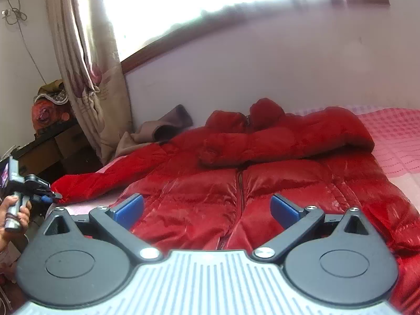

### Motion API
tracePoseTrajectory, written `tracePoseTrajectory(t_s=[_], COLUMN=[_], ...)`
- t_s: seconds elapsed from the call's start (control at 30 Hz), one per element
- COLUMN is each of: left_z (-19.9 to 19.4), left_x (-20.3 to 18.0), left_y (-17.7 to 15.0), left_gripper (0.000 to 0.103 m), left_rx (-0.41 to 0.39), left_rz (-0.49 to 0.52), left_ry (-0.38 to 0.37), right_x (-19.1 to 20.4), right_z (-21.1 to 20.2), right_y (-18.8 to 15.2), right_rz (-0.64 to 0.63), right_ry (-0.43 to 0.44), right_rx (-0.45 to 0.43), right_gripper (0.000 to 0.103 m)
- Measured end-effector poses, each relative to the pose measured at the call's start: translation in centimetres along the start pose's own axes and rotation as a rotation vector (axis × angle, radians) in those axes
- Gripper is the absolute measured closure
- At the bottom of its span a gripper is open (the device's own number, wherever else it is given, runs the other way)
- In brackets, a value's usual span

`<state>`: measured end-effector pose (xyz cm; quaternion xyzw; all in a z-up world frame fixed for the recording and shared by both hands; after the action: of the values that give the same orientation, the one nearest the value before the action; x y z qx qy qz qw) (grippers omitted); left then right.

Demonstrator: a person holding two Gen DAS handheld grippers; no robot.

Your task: Fold large clothes

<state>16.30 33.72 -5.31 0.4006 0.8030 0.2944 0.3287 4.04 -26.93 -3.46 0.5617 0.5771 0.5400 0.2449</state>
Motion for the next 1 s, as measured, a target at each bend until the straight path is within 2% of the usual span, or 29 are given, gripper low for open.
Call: tracePoseTrajectory(t_s=[0.1, 0.2, 0.3, 0.4, 0.53, 0.7, 0.8, 1.0], left_z=[-2.6, -6.8, -11.3, -14.7, -17.0, -17.3, -15.9, -9.3], left_x=[-2.9, -8.1, -14.9, -21.6, -31.2, -41.5, -46.8, -53.6], left_y=[0.8, 1.9, 2.8, 3.2, 2.1, -2.2, -6.3, -14.6], left_gripper=[0.099, 0.099, 0.099, 0.099, 0.099, 0.099, 0.099, 0.099], left_rx=[-0.112, -0.235, -0.332, -0.372, -0.339, -0.266, -0.23, -0.04], left_rz=[0.048, 0.144, 0.233, 0.276, 0.321, 0.4, 0.474, 0.574], left_ry=[0.006, -0.058, -0.169, -0.299, -0.458, -0.58, -0.602, -0.593], right_x=[-0.1, -1.1, -2.9, -4.8, -7.2, -11.2, -13.4, -16.5], right_z=[-1.4, -3.4, -5.4, -7.5, -10.3, -13.1, -14.4, -15.7], right_y=[0.0, 0.5, 1.2, 1.7, 1.6, 0.6, -0.2, -1.4], right_rz=[0.001, 0.041, 0.09, 0.1, 0.076, 0.144, 0.181, 0.216], right_ry=[-0.015, -0.038, -0.067, -0.112, -0.185, -0.252, -0.284, -0.309], right_rx=[-0.036, -0.085, -0.128, -0.172, -0.203, -0.221, -0.221, -0.215], right_gripper=[0.006, 0.007, 0.007, 0.006, 0.006, 0.006, 0.006, 0.006])
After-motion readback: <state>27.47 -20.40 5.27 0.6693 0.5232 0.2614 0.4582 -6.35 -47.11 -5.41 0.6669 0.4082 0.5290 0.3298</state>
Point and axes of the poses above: each gripper's, at about its wrist camera, not at the fingertips, and z roughly the way its jaws point, x to its left, y to its top, the point moved 2 cm from there along z, roughly the way its jaws point, and after that the axes turned 5 degrees about -x, right-handed, at the moved point
